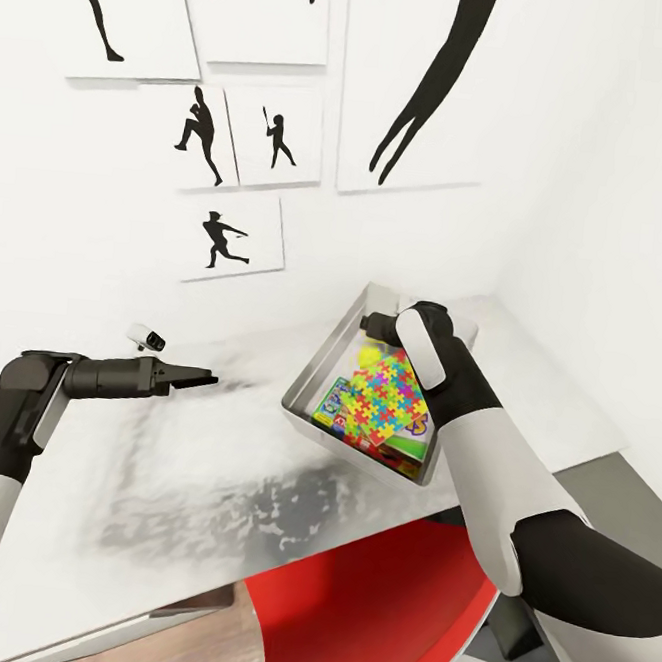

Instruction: Put all the toys in the child's room - the three board games (two on the bed and one on the table), the two jigsaw puzzles on the table, and the tennis ball on the table - inside the toy box on the table in the child's room.

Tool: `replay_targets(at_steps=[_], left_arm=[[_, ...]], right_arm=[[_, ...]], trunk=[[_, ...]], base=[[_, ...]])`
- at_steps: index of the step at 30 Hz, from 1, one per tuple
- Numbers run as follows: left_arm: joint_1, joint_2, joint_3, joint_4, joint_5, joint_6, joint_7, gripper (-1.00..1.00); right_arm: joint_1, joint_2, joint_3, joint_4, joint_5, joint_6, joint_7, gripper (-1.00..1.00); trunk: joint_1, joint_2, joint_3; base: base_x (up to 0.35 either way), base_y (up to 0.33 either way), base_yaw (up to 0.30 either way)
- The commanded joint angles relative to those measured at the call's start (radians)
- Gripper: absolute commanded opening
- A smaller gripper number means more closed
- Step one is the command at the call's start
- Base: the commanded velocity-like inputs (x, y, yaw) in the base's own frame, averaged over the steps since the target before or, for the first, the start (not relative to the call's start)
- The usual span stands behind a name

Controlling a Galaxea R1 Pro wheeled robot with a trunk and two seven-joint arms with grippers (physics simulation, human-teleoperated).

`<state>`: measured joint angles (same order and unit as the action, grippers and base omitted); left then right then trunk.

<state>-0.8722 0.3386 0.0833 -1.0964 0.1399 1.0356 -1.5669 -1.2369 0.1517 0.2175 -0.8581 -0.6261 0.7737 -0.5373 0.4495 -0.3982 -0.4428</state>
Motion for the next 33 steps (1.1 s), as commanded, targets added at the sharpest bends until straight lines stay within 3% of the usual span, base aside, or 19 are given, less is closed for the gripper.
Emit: replay_targets(at_steps=[1, 11, 19, 22, 24, 26, 29, 31, 33], left_arm=[[-0.001, 0.0, 0.0, 0.0, 0.0, 0.011, -0.004, 1.0], [-0.001, 0.001, 0.0, 0.0, 0.0, 0.011, -0.004, 1.0], [-0.001, 0.003, -0.001, 0.001, -0.003, 0.011, -0.004, 1.0], [-0.001, 0.003, -0.002, 0.001, -0.003, 0.011, -0.004, 1.0], [-0.001, 0.004, -0.003, 0.002, -0.003, 0.01, -0.004, 1.0], [-0.001, 0.005, -0.003, 0.003, -0.003, 0.009, -0.004, 1.0], [0.0, 0.008, -0.005, 0.007, -0.004, 0.005, -0.004, 1.0], [0.001, 0.009, -0.006, 0.01, -0.006, 0.003, -0.004, 1.0], [0.003, 0.01, -0.006, 0.013, -0.015, 0.002, -0.004, 1.0]], right_arm=[[-0.001, 0.0, 0.002, -0.001, -0.011, 0.001, -0.01, 1.0], [-0.001, -0.003, 0.002, -0.011, -0.013, 0.005, -0.015, 1.0], [0.009, -0.015, -0.005, -0.156, -0.024, 0.066, -0.014, 1.0], [0.032, -0.021, -0.029, -0.26, -0.029, 0.133, -0.012, 1.0], [0.058, -0.038, -0.087, -0.343, -0.046, 0.193, -0.006, 1.0], [0.085, -0.054, -0.146, -0.407, -0.083, 0.24, 0.013, 1.0], [0.177, -0.098, -0.26, -0.491, -0.233, 0.273, 0.103, 1.0], [0.264, -0.167, -0.305, -0.536, -0.359, 0.273, 0.186, 1.0], [0.372, -0.25, -0.326, -0.594, -0.487, 0.273, 0.288, 1.0]], trunk=[[0.001, -0.002, -0.002], [0.001, -0.002, 0.002], [0.001, -0.002, 0.014], [0.001, -0.002, 0.019], [0.001, -0.002, 0.022], [0.001, -0.002, 0.025], [0.001, -0.002, 0.03], [0.001, -0.002, 0.033], [0.001, -0.002, 0.036]], base=[[0.0, 0.0, 0.0], [0.0, 0.0, 0.0], [0.0, 0.0, -0.003], [0.0, 0.0, -0.054], [0.0, 0.0, -0.087], [0.0, 0.0, -0.107], [-0.023, 0.0, -0.126], [-0.106, 0.0, -0.143], [-0.165, 0.0, -0.157]])
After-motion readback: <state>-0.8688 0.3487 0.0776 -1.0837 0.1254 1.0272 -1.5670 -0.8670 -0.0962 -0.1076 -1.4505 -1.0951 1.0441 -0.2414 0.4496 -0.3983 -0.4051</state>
